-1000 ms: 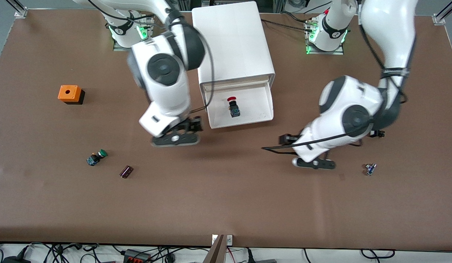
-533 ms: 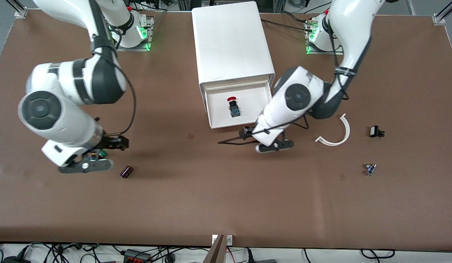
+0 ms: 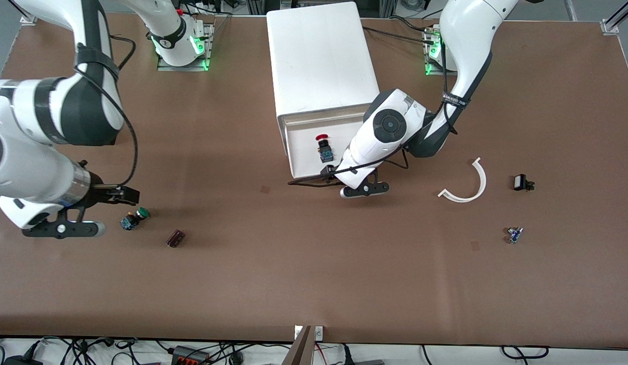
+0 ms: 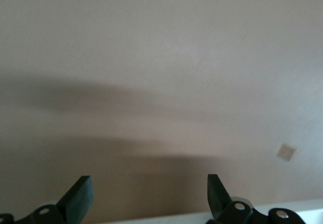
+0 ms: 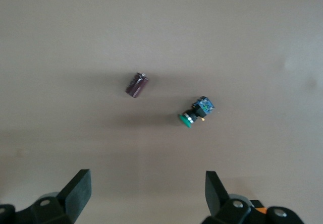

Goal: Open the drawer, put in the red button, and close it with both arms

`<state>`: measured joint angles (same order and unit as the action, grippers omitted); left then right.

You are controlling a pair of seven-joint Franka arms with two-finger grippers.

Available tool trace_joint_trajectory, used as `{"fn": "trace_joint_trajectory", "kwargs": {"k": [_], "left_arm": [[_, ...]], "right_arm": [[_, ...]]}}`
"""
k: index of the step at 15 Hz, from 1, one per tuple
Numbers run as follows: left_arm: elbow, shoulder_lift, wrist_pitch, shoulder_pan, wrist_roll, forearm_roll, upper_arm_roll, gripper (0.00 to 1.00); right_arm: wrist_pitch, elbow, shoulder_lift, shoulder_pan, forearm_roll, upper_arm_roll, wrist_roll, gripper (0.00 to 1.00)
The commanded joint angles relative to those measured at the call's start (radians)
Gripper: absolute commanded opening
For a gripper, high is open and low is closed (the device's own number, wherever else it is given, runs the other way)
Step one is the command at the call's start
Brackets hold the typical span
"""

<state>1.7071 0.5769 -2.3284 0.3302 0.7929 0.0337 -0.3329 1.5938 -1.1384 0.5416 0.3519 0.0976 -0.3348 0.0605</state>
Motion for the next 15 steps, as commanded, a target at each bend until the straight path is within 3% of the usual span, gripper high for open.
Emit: {"fn": "trace_joint_trajectory", "kwargs": {"k": [1, 6, 9, 11, 15], "left_arm": [[0.016, -0.032, 0.096, -0.002, 0.014, -0.006, -0.041, 1.0], [0.014, -0.034, 0.202, 0.023, 0.017, -0.005, -0.063, 1.0], [0.011, -0.034, 0.265, 0.014, 0.017, 0.0, -0.109, 1.0], [0.011, -0.035, 0.305, 0.012, 0.017, 0.0, -0.121, 1.0], [0.009, -0.035, 0.34, 0.021, 0.02, 0.008, -0.136, 1.0]], "right_arm": [[-0.006, -0.052, -0.086, -0.105, 0.059, 0.057, -0.022, 1.0], [0.011, -0.168, -0.244, -0.276, 0.031, 0.183, -0.047, 1.0], [0.005, -0.196, -0.285, -0.31, -0.071, 0.232, -0.068, 1.0], [0.008, -0.218, -0.296, -0.365, -0.073, 0.272, -0.087, 1.0], [0.005, -0.241, -0.316, -0.324, -0.146, 0.27, -0.082, 1.0]]}}
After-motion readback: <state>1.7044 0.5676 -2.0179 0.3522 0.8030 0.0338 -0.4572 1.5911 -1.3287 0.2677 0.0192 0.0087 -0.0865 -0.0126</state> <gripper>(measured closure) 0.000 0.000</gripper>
